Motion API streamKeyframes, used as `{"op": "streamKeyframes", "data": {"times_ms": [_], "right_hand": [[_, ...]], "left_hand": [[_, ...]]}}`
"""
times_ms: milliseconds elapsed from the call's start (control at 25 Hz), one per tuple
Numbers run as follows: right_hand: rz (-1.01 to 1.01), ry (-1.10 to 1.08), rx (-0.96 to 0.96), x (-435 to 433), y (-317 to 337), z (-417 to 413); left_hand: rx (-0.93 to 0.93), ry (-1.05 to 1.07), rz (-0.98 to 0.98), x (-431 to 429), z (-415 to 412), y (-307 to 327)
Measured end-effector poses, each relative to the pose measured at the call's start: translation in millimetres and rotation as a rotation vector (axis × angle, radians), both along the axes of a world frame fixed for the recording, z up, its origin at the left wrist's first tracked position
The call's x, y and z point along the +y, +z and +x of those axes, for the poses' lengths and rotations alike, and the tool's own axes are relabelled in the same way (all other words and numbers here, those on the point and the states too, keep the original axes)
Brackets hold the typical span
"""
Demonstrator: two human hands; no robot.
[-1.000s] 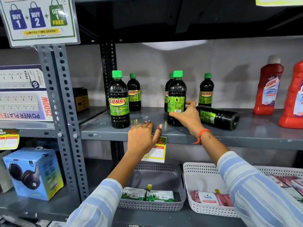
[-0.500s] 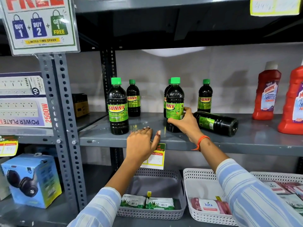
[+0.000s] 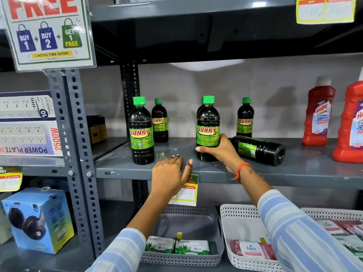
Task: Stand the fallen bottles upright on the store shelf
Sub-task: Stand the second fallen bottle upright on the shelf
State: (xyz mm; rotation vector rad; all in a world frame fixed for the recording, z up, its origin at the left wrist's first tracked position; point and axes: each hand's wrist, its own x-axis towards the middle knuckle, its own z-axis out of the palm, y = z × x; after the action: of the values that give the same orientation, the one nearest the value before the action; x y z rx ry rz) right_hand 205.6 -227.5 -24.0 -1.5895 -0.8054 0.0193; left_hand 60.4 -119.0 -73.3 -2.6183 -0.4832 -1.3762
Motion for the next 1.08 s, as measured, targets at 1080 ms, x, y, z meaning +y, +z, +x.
{"op": "streamKeyframes", "data": {"times_ms": [1080], "right_hand": [[-0.044,0.223,-0.032,-31,1,-23]], "left_hand": [[0.033,0.064,-0.048,-1,1,0]]}}
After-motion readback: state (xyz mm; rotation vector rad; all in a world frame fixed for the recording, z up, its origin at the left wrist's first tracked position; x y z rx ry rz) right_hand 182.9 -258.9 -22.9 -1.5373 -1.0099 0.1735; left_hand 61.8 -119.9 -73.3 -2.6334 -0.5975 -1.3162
